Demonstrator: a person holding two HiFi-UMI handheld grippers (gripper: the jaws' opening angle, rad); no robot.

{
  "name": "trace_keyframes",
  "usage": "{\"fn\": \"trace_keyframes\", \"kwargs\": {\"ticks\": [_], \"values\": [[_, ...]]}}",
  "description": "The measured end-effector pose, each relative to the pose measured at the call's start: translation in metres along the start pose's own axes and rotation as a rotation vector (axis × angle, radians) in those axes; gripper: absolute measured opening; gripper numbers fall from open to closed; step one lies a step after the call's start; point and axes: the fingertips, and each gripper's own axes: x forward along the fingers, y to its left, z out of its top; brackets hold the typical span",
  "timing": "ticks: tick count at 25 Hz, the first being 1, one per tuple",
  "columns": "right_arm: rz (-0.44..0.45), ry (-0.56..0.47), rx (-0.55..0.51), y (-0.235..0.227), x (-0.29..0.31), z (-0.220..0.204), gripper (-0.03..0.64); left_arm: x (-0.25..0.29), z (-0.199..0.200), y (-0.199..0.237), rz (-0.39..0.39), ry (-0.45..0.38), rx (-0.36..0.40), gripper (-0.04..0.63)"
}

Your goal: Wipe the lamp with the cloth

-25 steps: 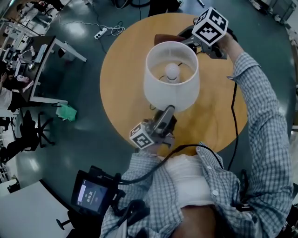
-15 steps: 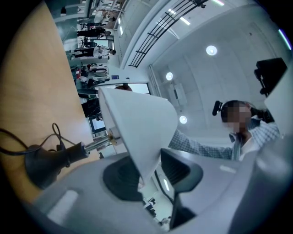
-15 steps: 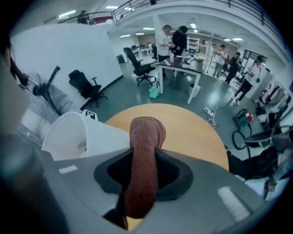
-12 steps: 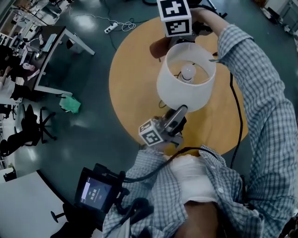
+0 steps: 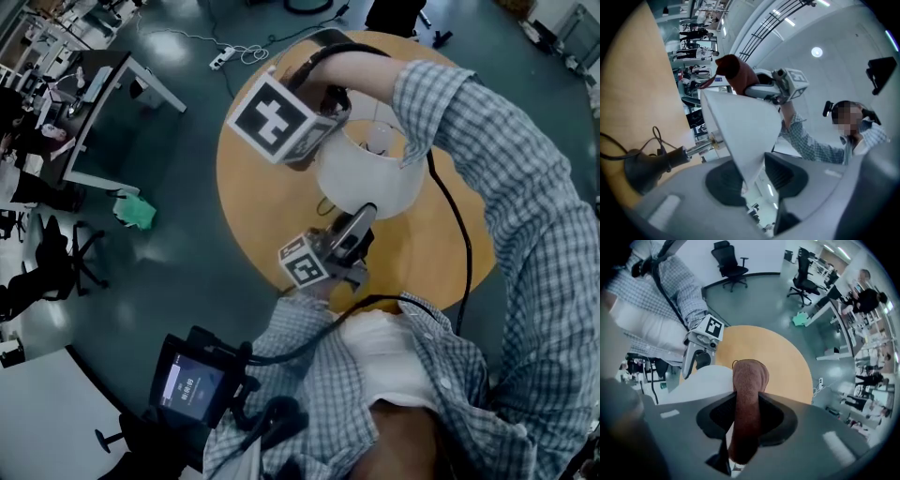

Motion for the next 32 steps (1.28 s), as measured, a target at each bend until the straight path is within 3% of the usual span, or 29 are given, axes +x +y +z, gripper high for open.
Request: {"fn": "trace_keyframes", "kwargs": {"ticks": [2, 4, 9, 13, 19, 21, 24, 32], "values": [[0.027, 0.023, -0.094, 0.030, -0.001, 0.018, 0.110, 0.002, 0.000, 0.000, 0.001, 0.004, -0.001, 0.123], [-0.013, 0.050, -0.205, 0.047, -0.001, 0.032, 0.110, 0.002, 0.000, 0.001, 0.000, 0.007, -0.004, 0.122], [-0.249, 0.082, -0.435, 0.073, -0.005, 0.054, 0.109, -0.005, 0.002, 0.010, -0.003, 0.006, 0.017, 0.124], [-0.446, 0.066, -0.485, 0.100, -0.010, 0.048, 0.107, 0.001, 0.002, 0.005, -0.014, 0.015, 0.027, 0.123], [-0.772, -0.078, -0.337, 0.134, -0.034, 0.038, 0.106, -0.002, 0.001, 0.004, -0.025, 0.030, 0.026, 0.120], [-0.817, -0.102, -0.278, 0.150, -0.033, 0.025, 0.106, 0.000, 0.004, 0.005, -0.024, 0.027, 0.023, 0.120], [-0.874, -0.058, -0.229, 0.166, -0.025, -0.002, 0.106, 0.000, 0.008, 0.007, -0.025, 0.024, 0.019, 0.117], [-0.951, -0.099, 0.134, 0.203, 0.013, -0.045, 0.104, -0.002, 0.009, 0.005, -0.038, 0.020, 0.000, 0.118]]}}
